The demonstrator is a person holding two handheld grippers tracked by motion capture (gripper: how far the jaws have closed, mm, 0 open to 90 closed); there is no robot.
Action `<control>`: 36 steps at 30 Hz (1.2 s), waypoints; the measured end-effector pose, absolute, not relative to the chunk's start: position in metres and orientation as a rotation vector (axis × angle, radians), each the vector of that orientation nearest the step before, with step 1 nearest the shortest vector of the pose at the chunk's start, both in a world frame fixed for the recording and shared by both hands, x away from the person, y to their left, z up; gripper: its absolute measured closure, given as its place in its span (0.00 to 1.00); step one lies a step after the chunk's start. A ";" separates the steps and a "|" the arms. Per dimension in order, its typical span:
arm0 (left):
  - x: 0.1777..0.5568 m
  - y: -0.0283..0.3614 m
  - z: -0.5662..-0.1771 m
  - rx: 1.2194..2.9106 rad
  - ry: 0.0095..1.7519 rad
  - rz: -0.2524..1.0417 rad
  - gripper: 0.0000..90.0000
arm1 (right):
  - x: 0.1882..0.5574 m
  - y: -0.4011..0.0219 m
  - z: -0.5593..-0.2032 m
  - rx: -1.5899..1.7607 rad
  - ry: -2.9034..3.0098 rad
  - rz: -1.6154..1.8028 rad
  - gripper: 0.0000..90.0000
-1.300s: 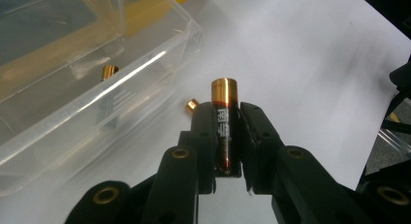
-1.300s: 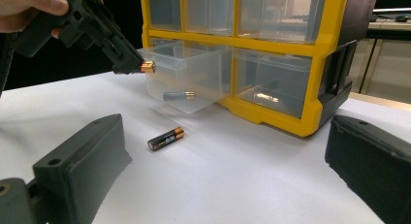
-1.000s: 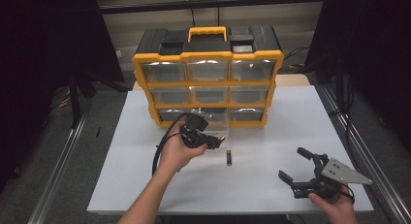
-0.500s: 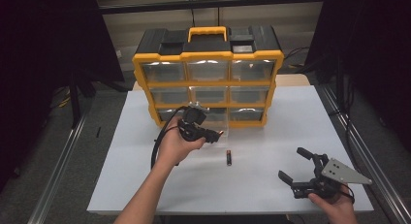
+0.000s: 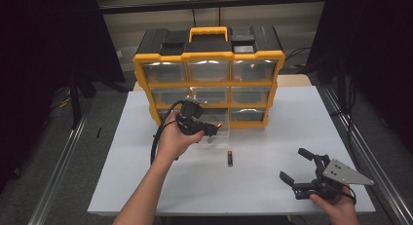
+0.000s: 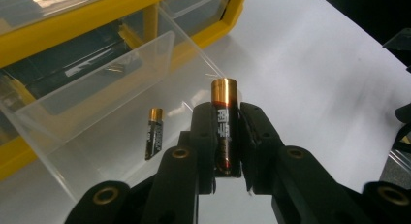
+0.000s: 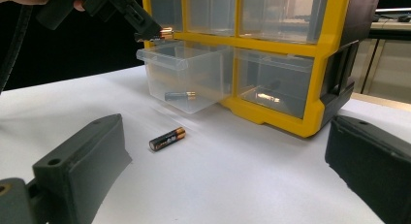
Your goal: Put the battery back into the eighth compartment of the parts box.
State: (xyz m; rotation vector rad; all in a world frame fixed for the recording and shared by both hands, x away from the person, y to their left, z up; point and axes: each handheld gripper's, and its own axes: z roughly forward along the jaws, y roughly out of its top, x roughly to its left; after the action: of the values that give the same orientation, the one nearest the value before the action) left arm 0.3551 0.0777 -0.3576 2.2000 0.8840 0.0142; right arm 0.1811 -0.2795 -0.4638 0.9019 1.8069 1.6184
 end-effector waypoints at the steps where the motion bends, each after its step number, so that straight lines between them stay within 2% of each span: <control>1: 0.356 0.078 -0.358 2.209 0.879 0.018 0.86 | 0.181 -0.279 -0.464 0.903 1.805 1.620 0.01; 14: 0.370 0.082 -0.365 2.177 0.936 0.055 0.86 | 0.181 -0.280 -0.464 0.901 1.806 1.619 0.01; 29: 0.379 0.084 -0.373 2.218 0.950 0.185 0.86 | 0.181 -0.280 -0.464 0.903 1.808 1.621 0.01; 36: 0.378 0.085 -0.378 2.192 0.955 0.195 0.70 | 0.181 -0.280 -0.464 0.900 1.808 1.623 0.01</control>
State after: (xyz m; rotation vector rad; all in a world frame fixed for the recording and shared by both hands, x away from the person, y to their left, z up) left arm 0.3778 0.0853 -0.3778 2.1917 0.9548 0.1950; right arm 0.1807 -0.2799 -0.4637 0.9001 1.8081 1.6235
